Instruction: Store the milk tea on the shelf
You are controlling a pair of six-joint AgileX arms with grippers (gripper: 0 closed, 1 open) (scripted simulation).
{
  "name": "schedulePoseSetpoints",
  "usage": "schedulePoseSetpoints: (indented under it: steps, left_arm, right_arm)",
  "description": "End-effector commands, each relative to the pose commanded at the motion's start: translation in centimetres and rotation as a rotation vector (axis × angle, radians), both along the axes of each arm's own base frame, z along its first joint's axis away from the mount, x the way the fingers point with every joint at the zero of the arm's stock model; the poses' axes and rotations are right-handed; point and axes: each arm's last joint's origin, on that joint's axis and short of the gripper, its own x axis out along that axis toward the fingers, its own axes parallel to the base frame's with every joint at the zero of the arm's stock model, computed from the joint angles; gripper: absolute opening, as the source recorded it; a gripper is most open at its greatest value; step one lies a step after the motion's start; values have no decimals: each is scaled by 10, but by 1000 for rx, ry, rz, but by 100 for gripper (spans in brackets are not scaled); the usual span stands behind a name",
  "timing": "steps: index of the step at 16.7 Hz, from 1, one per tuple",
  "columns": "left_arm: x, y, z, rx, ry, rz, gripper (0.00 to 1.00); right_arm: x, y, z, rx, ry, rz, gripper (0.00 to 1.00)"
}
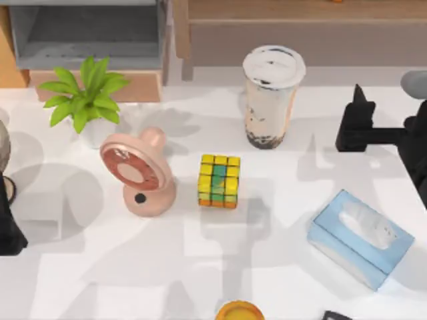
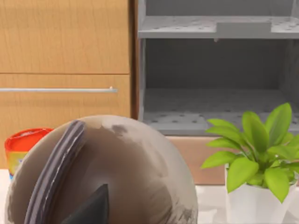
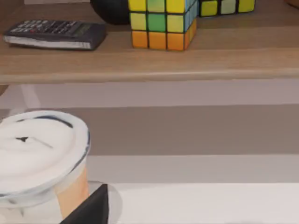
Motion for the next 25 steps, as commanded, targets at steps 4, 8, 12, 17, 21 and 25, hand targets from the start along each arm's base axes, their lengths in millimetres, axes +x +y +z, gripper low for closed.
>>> schedulePoseSetpoints:
  steps: [4,8,12,17,21,25]
  left_arm:
    - [0,0,0,0,0,0,100]
    - [0,0,0,0,0,0,100]
    - [0,0,0,0,0,0,100]
    - [0,0,0,0,0,0,100]
    - [0,0,0,0,0,0,100]
    - [0,0,0,0,0,0,100]
  right_arm:
    - [30,67,-41,-39,40,-10,100]
    - [40,111,-80,-69,43,-34,100]
    - [42,133,-96,-66,29,-52,100]
    - [42,132,-97,-68,31,-56,100]
    - [61,136,-99,-66,28,-53,100]
    - [101,135,-108,-65,28,-53,100]
